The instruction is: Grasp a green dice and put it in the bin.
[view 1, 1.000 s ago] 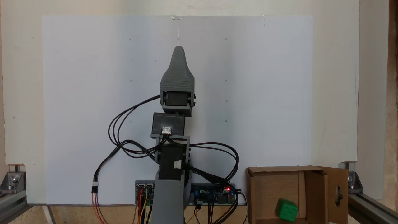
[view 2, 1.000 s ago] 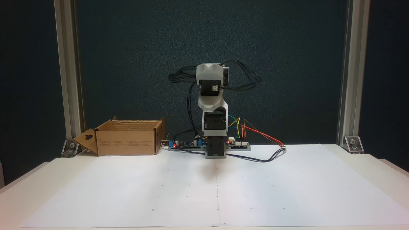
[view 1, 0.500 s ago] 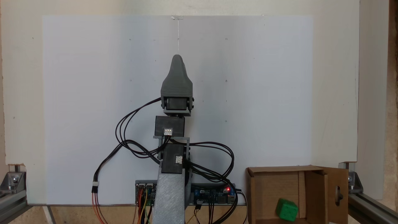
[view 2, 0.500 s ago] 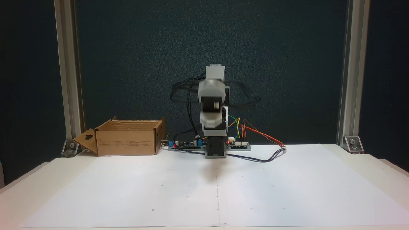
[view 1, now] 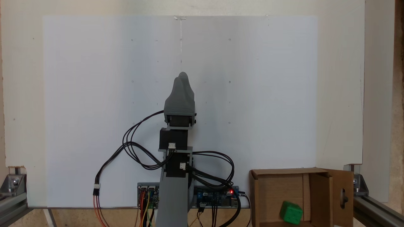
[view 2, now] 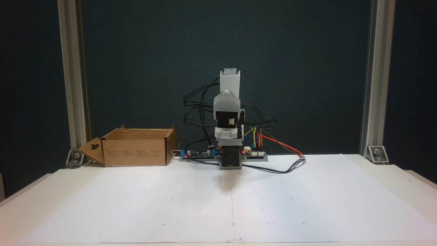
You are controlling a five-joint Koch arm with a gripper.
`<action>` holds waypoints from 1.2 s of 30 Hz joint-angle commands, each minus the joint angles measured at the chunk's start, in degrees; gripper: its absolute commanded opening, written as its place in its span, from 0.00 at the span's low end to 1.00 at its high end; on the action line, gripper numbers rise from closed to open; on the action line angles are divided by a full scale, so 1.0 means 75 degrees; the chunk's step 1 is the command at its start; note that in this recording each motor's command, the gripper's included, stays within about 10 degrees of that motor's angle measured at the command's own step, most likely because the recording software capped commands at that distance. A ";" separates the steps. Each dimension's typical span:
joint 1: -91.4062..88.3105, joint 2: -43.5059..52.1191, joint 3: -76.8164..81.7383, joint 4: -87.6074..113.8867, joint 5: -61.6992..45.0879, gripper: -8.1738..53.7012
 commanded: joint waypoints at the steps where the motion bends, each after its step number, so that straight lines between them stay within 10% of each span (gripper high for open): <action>1: -0.0012 0.0855 -0.0012 -0.0867 0.0258 0.84; 36: -0.0059 0.0809 0.1582 -0.1676 0.0281 0.85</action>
